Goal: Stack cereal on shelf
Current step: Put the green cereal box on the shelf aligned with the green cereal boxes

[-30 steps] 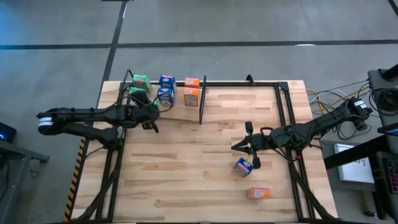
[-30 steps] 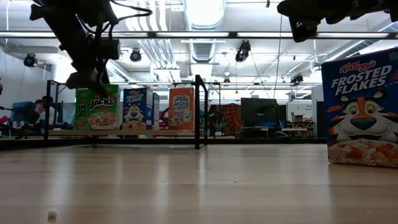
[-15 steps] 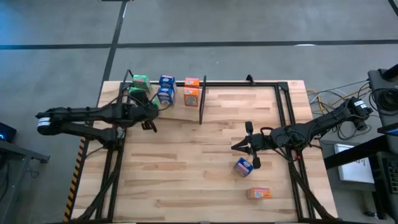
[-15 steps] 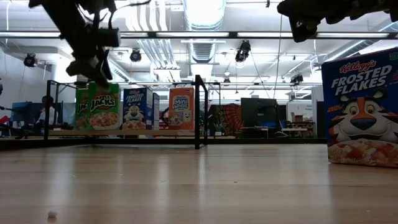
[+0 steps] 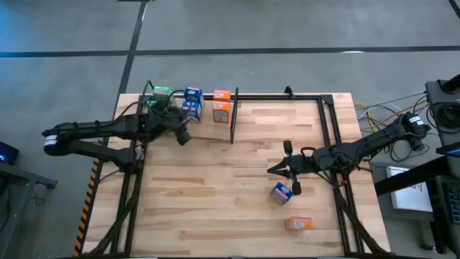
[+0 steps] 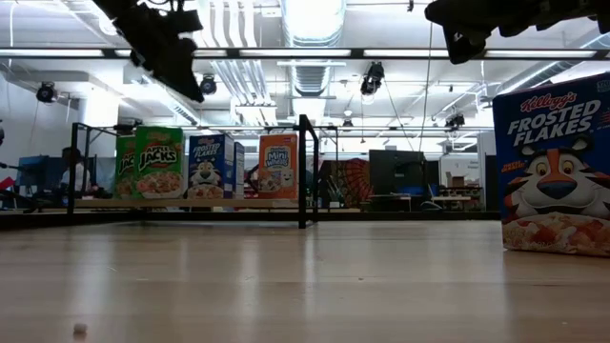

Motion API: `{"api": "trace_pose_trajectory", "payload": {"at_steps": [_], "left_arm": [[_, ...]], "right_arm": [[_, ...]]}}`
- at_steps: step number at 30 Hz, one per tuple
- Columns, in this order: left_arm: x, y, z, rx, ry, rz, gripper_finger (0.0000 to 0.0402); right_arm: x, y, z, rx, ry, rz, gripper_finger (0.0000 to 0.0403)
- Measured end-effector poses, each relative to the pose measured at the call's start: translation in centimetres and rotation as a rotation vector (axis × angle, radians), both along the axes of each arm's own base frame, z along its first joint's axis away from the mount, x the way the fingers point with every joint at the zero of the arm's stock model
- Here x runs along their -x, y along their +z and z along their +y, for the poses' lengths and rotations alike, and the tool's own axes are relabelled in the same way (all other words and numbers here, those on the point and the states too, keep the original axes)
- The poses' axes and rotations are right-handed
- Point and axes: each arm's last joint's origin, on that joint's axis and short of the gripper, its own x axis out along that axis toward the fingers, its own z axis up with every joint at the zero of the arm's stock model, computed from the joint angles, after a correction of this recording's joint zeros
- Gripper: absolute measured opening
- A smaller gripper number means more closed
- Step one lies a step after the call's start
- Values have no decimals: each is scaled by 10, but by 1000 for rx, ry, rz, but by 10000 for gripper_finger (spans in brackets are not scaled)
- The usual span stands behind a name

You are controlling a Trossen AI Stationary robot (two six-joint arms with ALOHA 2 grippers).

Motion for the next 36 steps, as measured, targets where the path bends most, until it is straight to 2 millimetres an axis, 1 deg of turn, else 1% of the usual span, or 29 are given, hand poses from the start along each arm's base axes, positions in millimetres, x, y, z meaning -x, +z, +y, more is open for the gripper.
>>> {"api": "trace_pose_trajectory", "payload": {"at_steps": [2, 5, 10, 12, 19, 26, 36], "left_arm": [[-4, -4, 1, 51, 59, -43, 145], [-11, -12, 2, 98, 116, -67, 102], [-25, -28, 4, 127, 150, -14, 23], [-29, -34, 5, 130, 153, 26, 6], [-34, -49, 6, 132, 157, 147, 13], [-30, -51, 5, 127, 161, 229, 1], [-24, -51, 4, 135, 177, 263, 0]], "right_arm": [[0, 0, 0, 0, 0, 0, 9], [0, 0, 0, 0, 0, 0, 9], [0, 0, 0, 4, 1, -1, 9], [0, 0, 0, 4, 1, -1, 9], [0, 0, 0, 4, 1, -1, 9], [0, 0, 0, 4, 1, -1, 9], [0, 0, 0, 4, 1, -1, 9]]}}
